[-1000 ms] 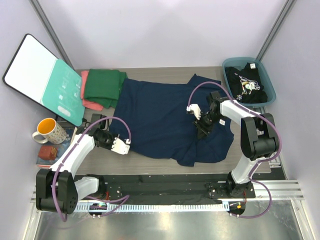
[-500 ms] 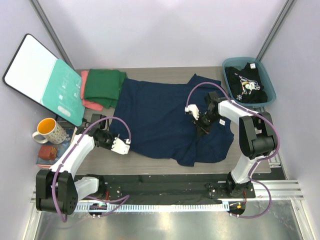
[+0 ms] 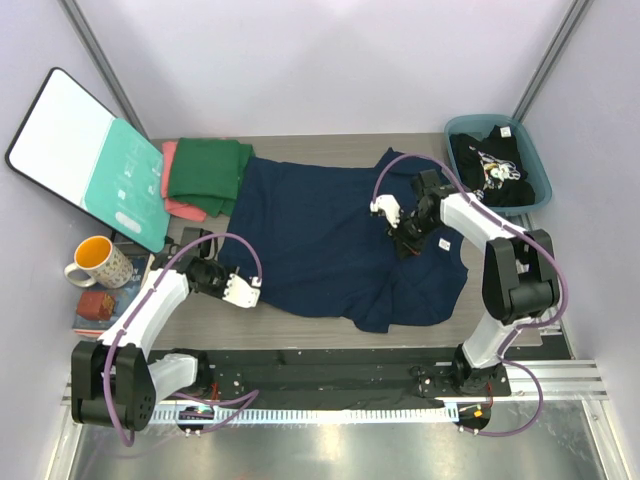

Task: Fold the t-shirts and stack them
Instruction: Grap the side of the flattened tshirt closest away from the robot with both arms

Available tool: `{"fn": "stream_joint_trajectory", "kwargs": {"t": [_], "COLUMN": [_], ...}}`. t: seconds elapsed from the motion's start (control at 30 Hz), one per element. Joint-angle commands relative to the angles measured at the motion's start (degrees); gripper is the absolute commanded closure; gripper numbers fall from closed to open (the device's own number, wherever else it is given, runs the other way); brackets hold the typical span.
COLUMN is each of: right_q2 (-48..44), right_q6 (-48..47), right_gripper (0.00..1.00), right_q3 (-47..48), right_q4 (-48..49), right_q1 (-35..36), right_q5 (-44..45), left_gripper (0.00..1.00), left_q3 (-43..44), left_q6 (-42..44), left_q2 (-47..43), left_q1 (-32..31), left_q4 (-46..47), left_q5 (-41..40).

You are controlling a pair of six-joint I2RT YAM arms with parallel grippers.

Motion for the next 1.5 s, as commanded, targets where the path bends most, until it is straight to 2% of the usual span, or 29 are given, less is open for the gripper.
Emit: {"fn": "stream_joint_trajectory", "kwargs": {"t": [0.0, 0.03, 0.13, 0.57, 0.67, 0.77, 0.8, 0.87, 0.9, 0.97, 1.2, 1.47], "right_q2": [-3.77, -2.99, -1.84, 5.63, 6.51, 6.69, 6.6, 6.25, 6.07, 5.2, -1.04, -8.51], "right_q6": [-0.77, -1.03, -2.61, -3.94, -3.76, -3.32, -3.15, -2.97, -2.97, -2.88, -2.97, -3.06], "right_gripper": [0.81, 0.59, 0.45, 0.45, 0.48, 0.56, 0.67, 0.78, 0.89, 0.97, 0.99, 0.99], "right_q3": [1.53, 1.0, -1.2, -0.15, -0.06, 0.03, 0.11, 0.11, 0.03, -0.06, 0.9, 4.06], "right_q4": [-3.32, -3.58, -3.67, -2.44, -1.74, -1.56, -1.56, -1.56, -1.56, -1.56, -3.84, -10.96], "right_q1": [0.19, 0.19, 0.1, -0.25, -0.25, -0.16, -0.16, -0.16, -0.16, -0.25, -0.25, -0.34], "right_q5": [0.26, -0.17, -1.23, -4.13, -4.05, -4.4, -4.4, -4.22, -4.05, -3.52, -0.71, 1.58], "left_gripper": [1.0, 1.0, 1.0, 1.0, 1.0, 1.0, 1.0, 1.0, 1.0, 1.0, 1.0, 1.0], "left_q3": [-0.2, -0.38, -0.38, 2.0, 1.99, 2.17, 2.17, 2.35, 2.43, 2.61, 2.87, 3.05], "left_q6": [0.25, 0.25, -0.01, 0.16, 0.16, 0.25, 0.16, 0.25, 0.25, 0.34, 0.16, -0.19], "left_q2": [-1.21, -1.21, -1.73, 0.02, 0.02, 0.29, 0.55, 0.81, 0.9, 1.34, 1.78, 1.78], "left_q1": [0.04, 0.04, -0.22, -0.4, -0.75, -0.84, -0.92, -0.93, -0.93, -0.93, -0.93, -0.93], "left_q4": [1.75, 1.93, 2.29, 1.05, 0.97, 1.05, 1.05, 1.05, 1.05, 1.14, 1.58, 1.85], "left_q5": [2.24, 2.41, 2.42, 0.75, 0.83, 0.66, 0.57, 0.57, 0.66, 0.66, 0.48, 1.18]}}
